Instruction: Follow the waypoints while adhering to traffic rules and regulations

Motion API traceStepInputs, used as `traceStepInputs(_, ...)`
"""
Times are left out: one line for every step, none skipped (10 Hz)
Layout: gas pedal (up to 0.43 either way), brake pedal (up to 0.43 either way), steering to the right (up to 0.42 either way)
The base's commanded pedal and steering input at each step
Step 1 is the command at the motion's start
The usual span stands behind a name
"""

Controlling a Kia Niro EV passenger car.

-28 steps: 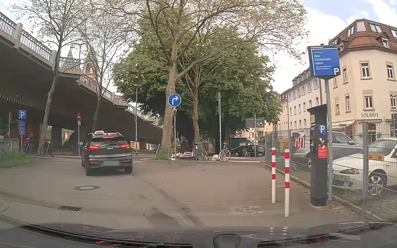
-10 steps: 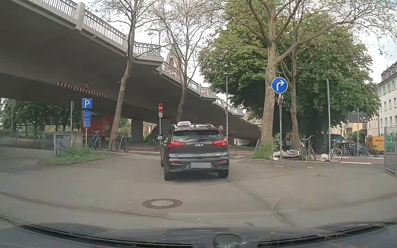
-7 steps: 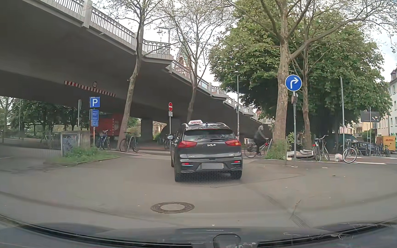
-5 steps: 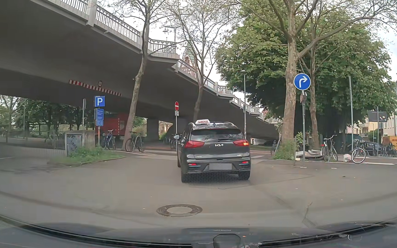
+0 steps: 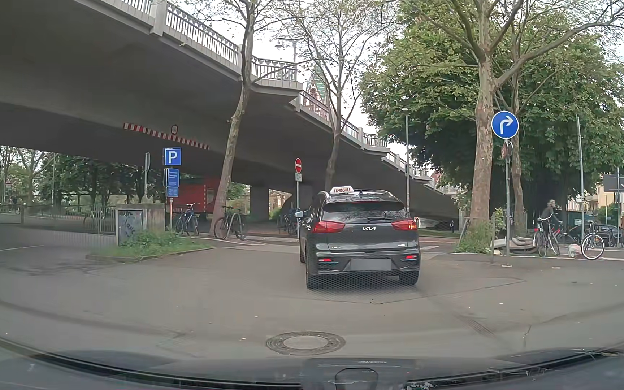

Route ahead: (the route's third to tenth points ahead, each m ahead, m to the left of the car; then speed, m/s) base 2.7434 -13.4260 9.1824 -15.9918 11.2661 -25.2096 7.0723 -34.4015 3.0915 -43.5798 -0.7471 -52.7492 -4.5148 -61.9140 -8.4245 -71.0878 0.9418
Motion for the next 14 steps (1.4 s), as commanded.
traceStepInputs(0.000,0.116,-0.340)
traceStepInputs(0.000,0.122,-0.338)
traceStepInputs(0.000,0.134,-0.334)
traceStepInputs(0.000,0.134,-0.328)
traceStepInputs(0.000,0.122,-0.318)
traceStepInputs(0.000,0.122,-0.303)
traceStepInputs(0.000,0.104,-0.292)
traceStepInputs(0.000,0.067,-0.286)
traceStepInputs(0.000,0.000,-0.279)
traceStepInputs(0.000,0.000,-0.270)
traceStepInputs(0.000,0.000,-0.261)
traceStepInputs(0.000,0.000,-0.250)
traceStepInputs(0.000,0.000,-0.241)
traceStepInputs(0.000,0.000,-0.231)
